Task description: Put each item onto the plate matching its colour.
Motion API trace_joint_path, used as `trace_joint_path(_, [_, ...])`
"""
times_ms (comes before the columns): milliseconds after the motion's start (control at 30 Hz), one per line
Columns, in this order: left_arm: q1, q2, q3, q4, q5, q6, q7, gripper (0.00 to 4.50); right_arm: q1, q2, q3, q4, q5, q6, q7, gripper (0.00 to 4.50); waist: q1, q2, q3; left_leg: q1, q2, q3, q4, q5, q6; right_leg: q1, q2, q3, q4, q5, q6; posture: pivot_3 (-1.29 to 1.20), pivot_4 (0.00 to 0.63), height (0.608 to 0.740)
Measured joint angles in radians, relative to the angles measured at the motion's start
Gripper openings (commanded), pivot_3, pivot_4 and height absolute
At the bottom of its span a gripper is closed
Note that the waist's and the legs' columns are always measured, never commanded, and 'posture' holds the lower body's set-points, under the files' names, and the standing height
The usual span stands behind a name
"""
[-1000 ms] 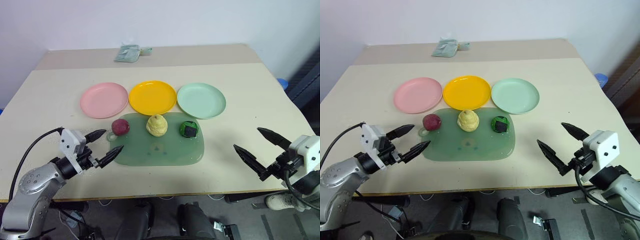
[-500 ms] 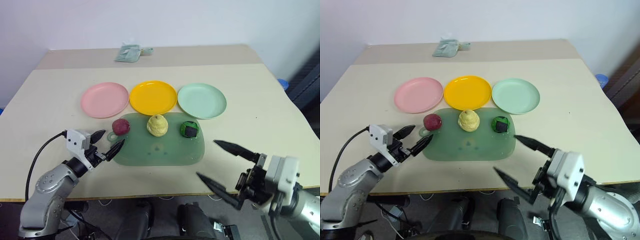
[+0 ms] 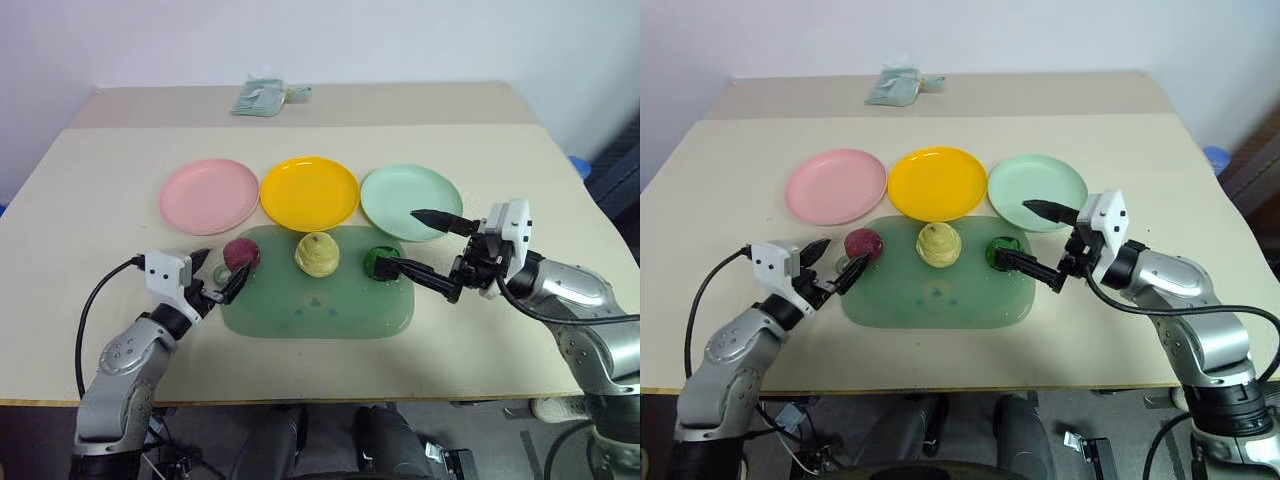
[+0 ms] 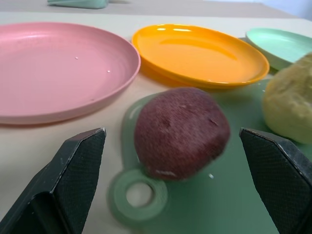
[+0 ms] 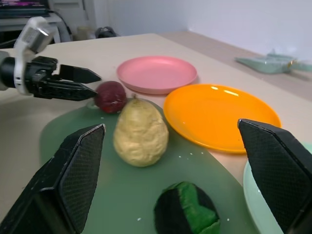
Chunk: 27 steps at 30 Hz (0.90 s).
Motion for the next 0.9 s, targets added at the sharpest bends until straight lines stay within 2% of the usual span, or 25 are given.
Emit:
trace_joint_path(100, [-0.017,0.001,0.000,0.002,0.009,-0.007,0.002,4.50,-0.005,0.015,0.000,-0.002,-0.016,0.008,-0.013,4.47,0.000,0.000,0.000,0.000,0.000,0.001,0.003,0.000,0.000,0.003,0.000,0.001,0.000,0.000,0.000,0.00,0.150,0.740])
trace_joint_path(133, [-0.017,0.001,0.000,0.002,0.010,-0.009,0.003,4.50,-0.005,0.019,0.000,-0.003,-0.019,0.012,-0.018,4.47,-0.001,0.000,0.000,0.001,0.000,0.001,0.004,-0.003,0.005,0.004,0.000,0.001,0.000,0.001,-0.001,0.00,0.150,0.740])
trace_joint_path(300, [-0.024,-0.002,0.000,0.001,0.026,-0.017,0.028,4.50,-0.012,0.053,-0.002,-0.054,-0.042,0.061,-0.121,4.47,-0.002,0.003,0.002,0.013,0.003,0.001,0.009,-0.003,0.003,0.018,0.001,0.000,0.001,0.000,-0.008,0.00,0.150,0.740])
trace_joint_path(600, [-0.082,-0.008,-0.003,0.025,0.050,-0.052,0.039,4.50,-0.020,0.094,-0.015,-0.135,-0.080,0.166,-0.315,4.47,0.000,0.003,0.002,0.011,0.003,0.001,0.012,-0.002,0.006,0.016,0.002,-0.001,0.001,0.003,-0.004,0.00,0.150,0.740])
trace_joint_path(900, [-0.148,-0.035,-0.020,0.037,0.055,-0.020,0.096,4.50,0.074,0.163,-0.080,-0.137,-0.174,0.156,-0.453,4.47,-0.003,0.003,0.001,0.011,0.003,0.002,0.013,-0.002,0.006,0.016,0.003,-0.001,0.002,0.003,-0.004,0.00,0.150,0.740])
